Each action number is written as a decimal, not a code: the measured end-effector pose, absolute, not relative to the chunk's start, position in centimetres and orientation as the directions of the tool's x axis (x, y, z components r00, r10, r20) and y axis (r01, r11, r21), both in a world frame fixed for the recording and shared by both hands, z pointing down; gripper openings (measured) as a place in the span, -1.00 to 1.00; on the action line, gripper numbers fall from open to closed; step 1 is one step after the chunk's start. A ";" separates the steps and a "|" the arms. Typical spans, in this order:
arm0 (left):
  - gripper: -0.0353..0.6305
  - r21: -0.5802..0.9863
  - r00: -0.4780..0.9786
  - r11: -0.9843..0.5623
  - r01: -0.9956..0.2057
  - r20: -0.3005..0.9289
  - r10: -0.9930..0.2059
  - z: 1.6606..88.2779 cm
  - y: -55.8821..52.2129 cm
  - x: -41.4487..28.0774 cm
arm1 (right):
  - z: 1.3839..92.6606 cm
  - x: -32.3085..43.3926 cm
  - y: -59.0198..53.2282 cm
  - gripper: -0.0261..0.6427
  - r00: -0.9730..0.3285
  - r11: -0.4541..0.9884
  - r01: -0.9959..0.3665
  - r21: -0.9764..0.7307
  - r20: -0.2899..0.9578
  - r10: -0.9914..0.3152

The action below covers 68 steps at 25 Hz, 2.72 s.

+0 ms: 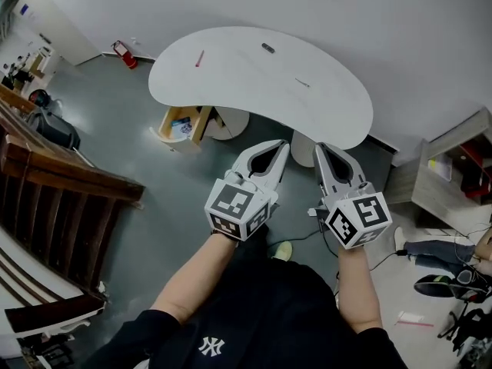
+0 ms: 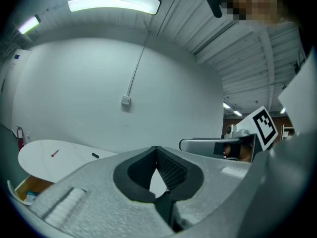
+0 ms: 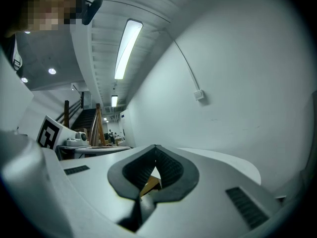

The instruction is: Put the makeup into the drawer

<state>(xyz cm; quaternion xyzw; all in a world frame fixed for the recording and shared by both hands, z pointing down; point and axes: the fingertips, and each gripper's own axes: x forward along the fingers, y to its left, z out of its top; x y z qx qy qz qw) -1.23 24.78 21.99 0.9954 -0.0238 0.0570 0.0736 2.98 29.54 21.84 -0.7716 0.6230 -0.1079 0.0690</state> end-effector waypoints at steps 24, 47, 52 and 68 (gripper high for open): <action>-0.87 0.195 0.974 -0.973 0.121 0.167 0.155 27.0 9.8 9.6 | 26.1 12.6 14.3 -0.88 0.371 -0.411 -0.887 -0.212 0.207 -0.905; -0.87 0.234 0.948 -0.971 0.042 0.298 0.113 37.2 3.3 24.4 | 37.9 28.0 6.9 -0.87 0.296 -0.385 -0.900 -0.204 0.364 -0.883; -0.87 0.249 0.935 -0.968 0.008 0.341 0.095 40.8 2.2 28.0 | 41.7 31.3 5.6 -0.87 0.258 -0.367 -0.906 -0.212 0.411 -0.874; -0.87 0.307 0.892 -0.947 -0.088 0.447 0.062 50.0 0.6 33.5 | 52.8 35.8 3.7 -0.85 0.127 -0.270 -0.950 -0.158 0.594 -0.794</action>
